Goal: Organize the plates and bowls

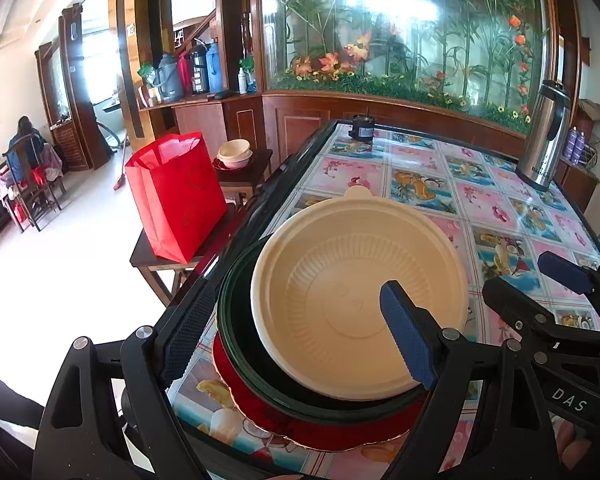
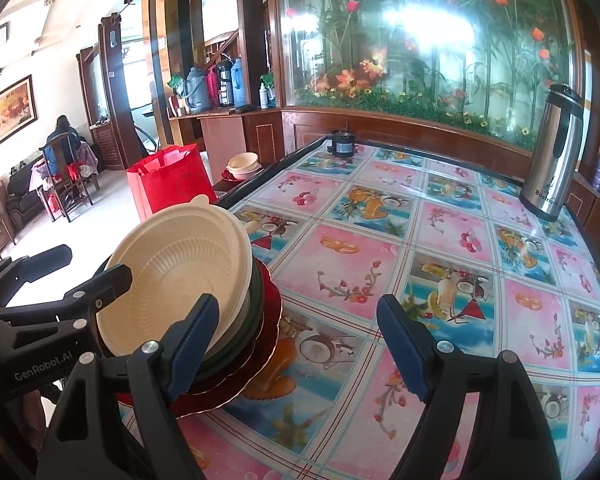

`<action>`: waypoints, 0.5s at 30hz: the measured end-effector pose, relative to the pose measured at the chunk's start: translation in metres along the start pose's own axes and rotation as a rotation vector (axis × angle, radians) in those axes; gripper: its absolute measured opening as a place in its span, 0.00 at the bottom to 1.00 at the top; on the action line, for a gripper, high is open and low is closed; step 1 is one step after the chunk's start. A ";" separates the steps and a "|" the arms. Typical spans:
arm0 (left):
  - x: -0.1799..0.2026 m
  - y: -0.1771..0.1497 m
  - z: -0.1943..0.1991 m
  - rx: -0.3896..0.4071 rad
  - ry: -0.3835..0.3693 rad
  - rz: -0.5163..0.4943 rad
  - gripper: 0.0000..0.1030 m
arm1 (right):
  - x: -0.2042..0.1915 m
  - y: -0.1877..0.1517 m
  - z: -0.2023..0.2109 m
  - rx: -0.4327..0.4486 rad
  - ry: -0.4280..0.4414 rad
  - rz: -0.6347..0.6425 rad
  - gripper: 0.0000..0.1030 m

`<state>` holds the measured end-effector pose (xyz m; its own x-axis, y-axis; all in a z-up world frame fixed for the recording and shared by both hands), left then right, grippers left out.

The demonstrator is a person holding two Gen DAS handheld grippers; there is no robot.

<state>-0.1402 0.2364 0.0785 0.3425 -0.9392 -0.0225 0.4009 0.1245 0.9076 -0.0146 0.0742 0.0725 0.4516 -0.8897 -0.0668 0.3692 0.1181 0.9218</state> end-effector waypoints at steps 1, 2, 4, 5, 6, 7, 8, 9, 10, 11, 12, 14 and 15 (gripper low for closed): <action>0.000 0.000 0.001 0.001 0.000 -0.001 0.83 | -0.001 0.000 0.000 -0.002 0.001 0.002 0.79; -0.001 0.000 0.001 0.002 0.001 0.002 0.83 | -0.001 0.000 0.000 -0.001 0.002 0.005 0.79; -0.002 0.001 0.002 0.006 -0.001 0.008 0.83 | -0.003 0.000 0.000 -0.003 0.001 0.011 0.79; -0.002 0.001 0.002 0.006 -0.005 0.010 0.83 | -0.004 -0.001 -0.001 -0.006 0.003 0.015 0.79; -0.002 0.001 0.002 0.005 -0.007 0.009 0.83 | -0.004 -0.001 -0.001 -0.007 0.004 0.015 0.79; -0.002 0.001 0.002 0.006 -0.008 0.009 0.83 | -0.004 -0.001 -0.002 -0.008 0.004 0.014 0.79; -0.003 0.002 0.003 0.008 -0.007 0.007 0.83 | -0.004 -0.002 -0.002 -0.011 0.004 0.014 0.79; -0.003 0.002 0.003 0.009 -0.004 0.006 0.83 | -0.005 -0.002 -0.002 -0.013 0.006 0.014 0.79; -0.004 0.002 0.003 0.008 -0.006 0.008 0.83 | -0.005 -0.002 -0.003 -0.014 0.007 0.013 0.79; -0.004 0.002 0.003 0.009 -0.006 0.011 0.83 | -0.006 -0.002 -0.003 -0.013 0.006 0.015 0.79; -0.004 0.002 0.003 0.007 -0.006 0.012 0.83 | -0.006 -0.002 -0.003 -0.014 0.006 0.016 0.79; -0.004 0.002 0.003 0.006 -0.005 0.010 0.83 | -0.006 -0.002 -0.003 -0.016 0.007 0.019 0.79; -0.005 0.002 0.003 0.008 -0.003 0.009 0.83 | -0.006 -0.003 -0.004 -0.017 0.007 0.019 0.79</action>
<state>-0.1439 0.2400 0.0817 0.3438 -0.9389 -0.0135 0.3915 0.1302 0.9109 -0.0150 0.0812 0.0691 0.4641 -0.8842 -0.0524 0.3744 0.1422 0.9163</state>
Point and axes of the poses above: each gripper's, at about its wrist camera, not at the fingertips, and z roughly against the way its jaws point, x to its right, y to its top, the point moved 4 cm from there along -z, roughly the way its jaws point, and after that the axes turned 13 degrees about x, right-handed, at the moved point
